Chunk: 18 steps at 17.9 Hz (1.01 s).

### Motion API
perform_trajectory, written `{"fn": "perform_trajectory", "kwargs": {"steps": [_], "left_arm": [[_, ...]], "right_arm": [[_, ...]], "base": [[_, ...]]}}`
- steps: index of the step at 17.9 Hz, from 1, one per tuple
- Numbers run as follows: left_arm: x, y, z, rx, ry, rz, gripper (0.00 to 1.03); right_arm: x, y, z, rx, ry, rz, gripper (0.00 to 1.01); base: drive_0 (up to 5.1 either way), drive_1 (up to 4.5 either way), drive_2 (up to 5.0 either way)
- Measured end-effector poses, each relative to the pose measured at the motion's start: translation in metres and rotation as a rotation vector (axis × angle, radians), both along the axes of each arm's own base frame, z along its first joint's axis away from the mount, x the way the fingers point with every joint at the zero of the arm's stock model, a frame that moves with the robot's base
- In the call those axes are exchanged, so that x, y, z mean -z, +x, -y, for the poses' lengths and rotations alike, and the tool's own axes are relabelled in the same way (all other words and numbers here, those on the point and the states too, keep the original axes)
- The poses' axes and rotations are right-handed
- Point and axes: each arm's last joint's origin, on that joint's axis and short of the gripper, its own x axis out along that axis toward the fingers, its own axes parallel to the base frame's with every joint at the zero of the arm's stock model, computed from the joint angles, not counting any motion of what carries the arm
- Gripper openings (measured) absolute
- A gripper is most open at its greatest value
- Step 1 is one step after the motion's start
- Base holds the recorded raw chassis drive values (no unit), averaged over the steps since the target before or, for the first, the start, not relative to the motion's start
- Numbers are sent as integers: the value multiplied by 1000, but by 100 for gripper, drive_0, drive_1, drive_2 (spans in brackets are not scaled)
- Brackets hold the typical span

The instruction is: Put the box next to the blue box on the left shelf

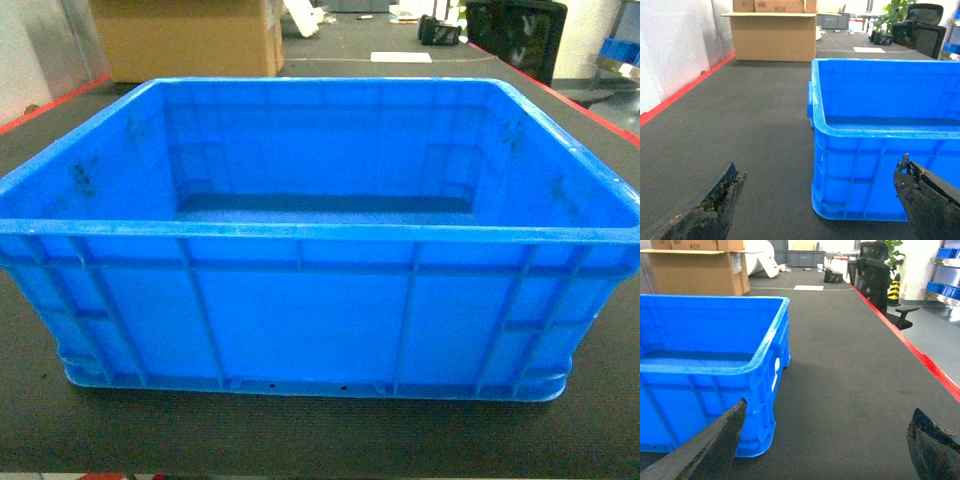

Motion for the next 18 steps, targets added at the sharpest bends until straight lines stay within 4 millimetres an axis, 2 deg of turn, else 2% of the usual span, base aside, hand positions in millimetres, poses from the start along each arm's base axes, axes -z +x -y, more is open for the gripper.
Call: {"fn": "perform_trajectory", "kwargs": {"steps": [18], "left_arm": [[0,0,0,0,0,-3,98]], "right_arm": [[0,0,0,0,0,-3,98]], "base": [[0,0,0]]}}
